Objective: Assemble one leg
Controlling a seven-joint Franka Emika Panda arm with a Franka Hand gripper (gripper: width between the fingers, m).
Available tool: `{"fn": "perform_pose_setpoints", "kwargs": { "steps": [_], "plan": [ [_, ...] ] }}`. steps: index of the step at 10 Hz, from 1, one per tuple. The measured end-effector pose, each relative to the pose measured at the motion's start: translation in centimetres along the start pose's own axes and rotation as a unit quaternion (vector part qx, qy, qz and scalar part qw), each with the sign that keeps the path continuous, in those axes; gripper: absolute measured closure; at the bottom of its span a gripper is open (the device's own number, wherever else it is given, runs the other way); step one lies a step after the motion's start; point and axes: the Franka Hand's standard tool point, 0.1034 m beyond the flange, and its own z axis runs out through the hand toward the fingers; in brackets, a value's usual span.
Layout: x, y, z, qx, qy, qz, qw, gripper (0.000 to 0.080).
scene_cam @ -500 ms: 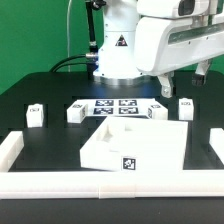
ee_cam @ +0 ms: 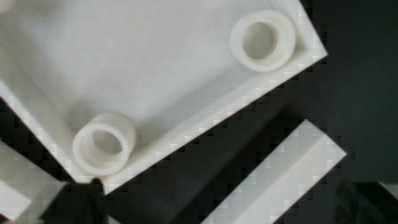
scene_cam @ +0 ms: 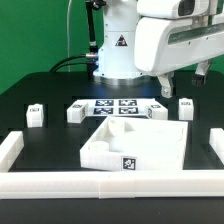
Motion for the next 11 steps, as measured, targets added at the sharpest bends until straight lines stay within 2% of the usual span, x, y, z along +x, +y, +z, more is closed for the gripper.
{"fn": "perform_pose_setpoints", "kwargs": {
  "steps": [4,5,6,8,9,11],
  "plan": [
    [-0.1,0.1,0.2,-0.002,0.003,-0.014,1.000,0.0150],
    [-1.2,-0.1,1.2,-0.010,0.018,-0.066,0.998,0.0150],
    [-2.9,-0.6,2.6,-0.008,0.016,-0.106,0.994,0.0150],
    [-4.6,-0.6,4.2,-0.016,0.028,-0.163,0.986,0.0150],
    [-5.7,-0.5,5.0,-0.008,0.021,-0.169,0.985,0.0150],
    [-7.2,-0.1,5.9,-0.009,0.025,-0.176,0.984,0.0150]
  ]
}}
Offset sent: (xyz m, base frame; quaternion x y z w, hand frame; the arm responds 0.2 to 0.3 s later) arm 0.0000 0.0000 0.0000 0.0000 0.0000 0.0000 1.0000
